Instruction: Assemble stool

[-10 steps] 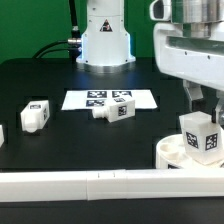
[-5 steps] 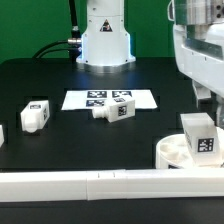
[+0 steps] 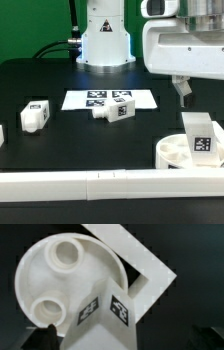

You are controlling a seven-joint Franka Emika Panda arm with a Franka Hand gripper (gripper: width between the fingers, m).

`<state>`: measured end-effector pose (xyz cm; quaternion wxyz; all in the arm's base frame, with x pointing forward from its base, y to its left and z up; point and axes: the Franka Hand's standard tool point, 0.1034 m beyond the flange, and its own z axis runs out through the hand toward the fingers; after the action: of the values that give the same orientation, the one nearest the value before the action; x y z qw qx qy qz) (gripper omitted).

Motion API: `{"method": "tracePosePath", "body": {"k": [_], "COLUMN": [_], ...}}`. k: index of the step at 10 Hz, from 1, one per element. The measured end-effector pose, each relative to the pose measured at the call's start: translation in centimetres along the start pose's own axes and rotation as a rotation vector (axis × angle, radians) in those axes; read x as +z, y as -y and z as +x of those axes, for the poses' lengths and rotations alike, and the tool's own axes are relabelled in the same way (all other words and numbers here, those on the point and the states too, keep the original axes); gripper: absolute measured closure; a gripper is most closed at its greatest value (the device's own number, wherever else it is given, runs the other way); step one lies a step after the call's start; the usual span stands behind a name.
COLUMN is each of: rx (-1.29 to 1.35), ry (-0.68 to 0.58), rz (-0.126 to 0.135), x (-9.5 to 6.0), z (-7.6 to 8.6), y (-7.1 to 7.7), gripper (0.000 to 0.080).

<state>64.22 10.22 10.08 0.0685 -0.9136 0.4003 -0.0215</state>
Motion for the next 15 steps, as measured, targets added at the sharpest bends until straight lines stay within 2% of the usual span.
{"method": "tracePosePath", "body": {"k": [1,3,4,7,9,10,11,14,15], "rx": [-0.108,-0.545,-0.704,-0.830,-1.190,-1.334,-1.468,-1.627,-1.756], "ry": [-0.003,-0.006,0.003,-0.002,0.007,0.056,0.079,0.085,0.105], "rz": [-0.004,-0.028,-0.055,-0.055,-0.098,-0.141,-0.196,-0.205,-0.222], "x": [-0.1,-1.1,-0.9,-0.8,-0.4,0.1,0.4,0.4,0.6], "z": [0.1,0.9,0.6,0.7,1.0,0.7,0.6,1.2,1.5], "y": [-0.1,-0.4,-0.4,-0.5,-0.5,-0.6,-0.1,-0.4,-0.5], "gripper": [0.0151,0.0150,0.0150,0.0150,0.0150,0.0150,0.0150,0.0150,0.0150]}}
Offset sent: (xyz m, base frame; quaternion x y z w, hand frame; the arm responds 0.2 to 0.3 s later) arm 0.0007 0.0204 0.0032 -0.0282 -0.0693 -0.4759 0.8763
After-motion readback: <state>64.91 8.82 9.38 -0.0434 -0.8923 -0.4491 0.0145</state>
